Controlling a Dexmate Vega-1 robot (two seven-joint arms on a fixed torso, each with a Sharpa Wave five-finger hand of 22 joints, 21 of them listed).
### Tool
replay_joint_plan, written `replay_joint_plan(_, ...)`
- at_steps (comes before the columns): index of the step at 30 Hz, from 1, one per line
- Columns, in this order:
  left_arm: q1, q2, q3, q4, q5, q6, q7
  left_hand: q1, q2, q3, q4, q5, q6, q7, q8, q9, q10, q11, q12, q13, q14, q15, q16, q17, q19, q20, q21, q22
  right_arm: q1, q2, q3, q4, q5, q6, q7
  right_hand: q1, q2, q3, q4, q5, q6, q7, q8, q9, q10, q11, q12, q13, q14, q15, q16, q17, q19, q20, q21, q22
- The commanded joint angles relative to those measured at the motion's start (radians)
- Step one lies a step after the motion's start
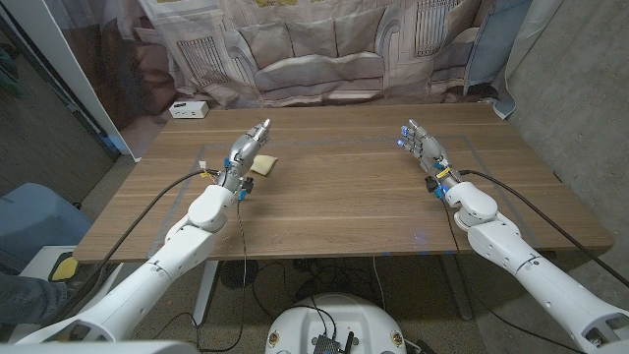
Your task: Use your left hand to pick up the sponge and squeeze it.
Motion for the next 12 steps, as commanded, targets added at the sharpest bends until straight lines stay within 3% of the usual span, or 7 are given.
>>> replay_joint_plan(1,-0.019,-0.030,0.011,0.079,-0.062,-0.015,-0.051,-0.009,0.001,-0.009,0.001,0.006,-0.012,-0.001,0.002,0.001,-0.011,0.002,-0.001,0.003,-0.012,0.004,0.004,-0.001,-0.009,-0.004,0.001,0.003,-0.013,-0.014,0.001,-0.017,-0.004,-0.019,-0.026,-0.001,-0.002,-0.003,-0.002,0.000,0.002,0.001,-0.001,0.002,0.008,-0.003,0.004,0.001,0.005,0.001,0.004,0.003,0.012,-0.005,0.006,0.002)
replay_joint_plan(12,0.014,-0.036,0.007,0.073,-0.062,-0.041,-0.028,-0.012,0.004,-0.010,-0.001,0.007,-0.004,0.001,0.012,0.001,-0.004,0.000,0.008,0.002,-0.012,0.006,0.009,-0.001,-0.010,-0.043,0.006,0.002,-0.018,-0.009,-0.005,-0.031,-0.002,-0.047,-0.050,0.003,0.003,-0.001,-0.003,0.002,0.016,-0.004,0.005,0.002,0.026,-0.007,0.010,0.000,0.026,-0.002,0.011,0.001,0.033,-0.005,0.014,0.002)
